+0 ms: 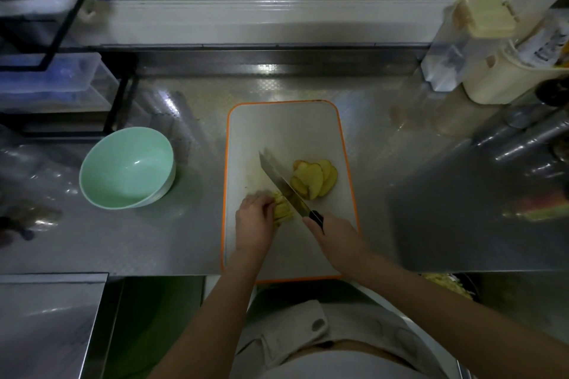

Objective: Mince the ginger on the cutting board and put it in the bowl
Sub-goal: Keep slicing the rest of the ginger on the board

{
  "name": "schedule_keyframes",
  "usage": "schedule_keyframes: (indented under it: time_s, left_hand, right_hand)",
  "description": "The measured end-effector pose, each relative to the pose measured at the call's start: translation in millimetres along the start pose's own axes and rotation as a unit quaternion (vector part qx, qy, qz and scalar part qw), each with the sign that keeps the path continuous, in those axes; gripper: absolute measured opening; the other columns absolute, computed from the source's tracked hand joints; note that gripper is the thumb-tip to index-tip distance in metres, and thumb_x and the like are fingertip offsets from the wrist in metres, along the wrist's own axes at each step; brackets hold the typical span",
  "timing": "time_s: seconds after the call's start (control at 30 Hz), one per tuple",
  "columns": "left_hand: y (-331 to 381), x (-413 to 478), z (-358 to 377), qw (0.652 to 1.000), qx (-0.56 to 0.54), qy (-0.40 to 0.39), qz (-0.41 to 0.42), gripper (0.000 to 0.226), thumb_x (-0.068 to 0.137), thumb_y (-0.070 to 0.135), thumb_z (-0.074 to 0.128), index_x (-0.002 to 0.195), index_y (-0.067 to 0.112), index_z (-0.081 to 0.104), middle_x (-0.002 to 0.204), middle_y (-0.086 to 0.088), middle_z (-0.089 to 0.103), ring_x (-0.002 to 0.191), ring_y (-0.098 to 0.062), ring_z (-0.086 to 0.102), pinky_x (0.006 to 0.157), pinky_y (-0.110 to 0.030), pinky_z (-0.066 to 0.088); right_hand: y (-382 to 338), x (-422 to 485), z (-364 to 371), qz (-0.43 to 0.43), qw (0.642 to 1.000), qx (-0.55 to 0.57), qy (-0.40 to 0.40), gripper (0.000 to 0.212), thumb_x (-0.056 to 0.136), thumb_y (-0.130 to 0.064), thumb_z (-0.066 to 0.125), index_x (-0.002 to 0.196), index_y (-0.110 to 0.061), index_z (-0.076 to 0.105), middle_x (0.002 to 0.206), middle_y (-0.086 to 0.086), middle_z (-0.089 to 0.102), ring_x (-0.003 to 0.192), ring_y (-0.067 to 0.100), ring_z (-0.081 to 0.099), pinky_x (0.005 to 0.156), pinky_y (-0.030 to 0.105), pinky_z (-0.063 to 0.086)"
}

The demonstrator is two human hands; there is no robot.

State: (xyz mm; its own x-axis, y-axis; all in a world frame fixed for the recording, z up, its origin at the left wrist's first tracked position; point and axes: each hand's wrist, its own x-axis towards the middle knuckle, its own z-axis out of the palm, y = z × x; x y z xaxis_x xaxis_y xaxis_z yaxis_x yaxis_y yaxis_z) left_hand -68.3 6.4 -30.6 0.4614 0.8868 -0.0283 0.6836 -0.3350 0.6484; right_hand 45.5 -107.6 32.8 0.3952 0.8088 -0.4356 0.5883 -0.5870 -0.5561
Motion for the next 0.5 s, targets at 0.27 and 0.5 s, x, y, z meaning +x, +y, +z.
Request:
schedule_keyframes:
  time_s: [0.27, 0.5]
  left_hand:
    - [-3, -2, 8, 1.000, 0.019, 0.023, 0.007, 0.009, 0.079, 0.002, 0.065, 0.084, 0.006, 0.071, 0.084, -0.012, 0.066, 0.082, -0.031, 0.057, 0.069, -0.036, 0.044]
    - [-5, -2, 11, 0.999, 0.027, 0.037, 0.008, 0.010, 0.077, 0.001, 0.067, 0.082, 0.009, 0.070, 0.082, -0.009, 0.065, 0.080, -0.030, 0.057, 0.065, -0.031, 0.036]
  right_hand:
    - [-5, 4, -1, -0.020, 1.000, -0.006, -0.021, 0.030, 0.100, -0.037, 0.033, 0.083, -0.017, 0.046, 0.081, 0.007, 0.055, 0.073, 0.018, 0.052, 0.064, 0.030, 0.039]
    - [-5, 13, 3, -0.002, 0.998, -0.033, -0.044, 0.034, 0.101, -0.035, 0.032, 0.096, -0.009, 0.053, 0.089, 0.012, 0.060, 0.075, 0.018, 0.053, 0.066, 0.032, 0.043]
